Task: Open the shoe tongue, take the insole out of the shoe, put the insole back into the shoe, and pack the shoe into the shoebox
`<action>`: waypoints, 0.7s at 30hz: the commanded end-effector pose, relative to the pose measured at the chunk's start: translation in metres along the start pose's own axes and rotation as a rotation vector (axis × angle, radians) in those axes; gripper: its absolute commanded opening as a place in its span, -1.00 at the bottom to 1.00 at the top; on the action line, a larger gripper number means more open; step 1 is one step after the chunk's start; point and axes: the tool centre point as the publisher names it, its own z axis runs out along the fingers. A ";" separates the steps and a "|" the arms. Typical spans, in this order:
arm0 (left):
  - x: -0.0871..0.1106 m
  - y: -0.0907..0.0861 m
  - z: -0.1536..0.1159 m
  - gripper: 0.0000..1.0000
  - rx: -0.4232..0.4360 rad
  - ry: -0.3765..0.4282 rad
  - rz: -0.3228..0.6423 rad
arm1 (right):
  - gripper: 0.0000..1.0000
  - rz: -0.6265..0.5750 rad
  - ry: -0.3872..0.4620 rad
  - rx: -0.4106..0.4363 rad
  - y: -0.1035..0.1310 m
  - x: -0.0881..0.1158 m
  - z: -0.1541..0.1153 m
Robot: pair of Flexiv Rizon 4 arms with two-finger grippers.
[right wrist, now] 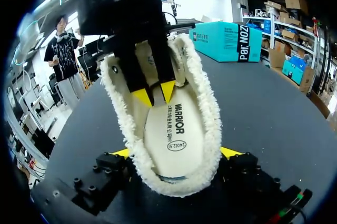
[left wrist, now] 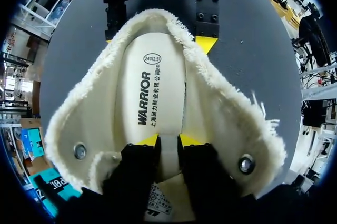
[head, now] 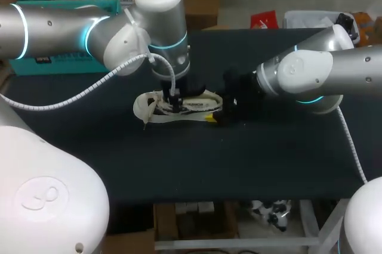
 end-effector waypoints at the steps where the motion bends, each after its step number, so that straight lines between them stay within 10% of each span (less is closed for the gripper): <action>1: 0.003 0.001 0.045 -0.54 -0.008 -0.028 0.000 | -1.00 0.001 0.002 -0.002 -0.003 0.000 0.004; 21: -0.049 -0.006 0.090 -0.52 -0.065 -0.189 -0.012 | -1.00 0.001 0.002 -0.002 -0.003 0.000 0.004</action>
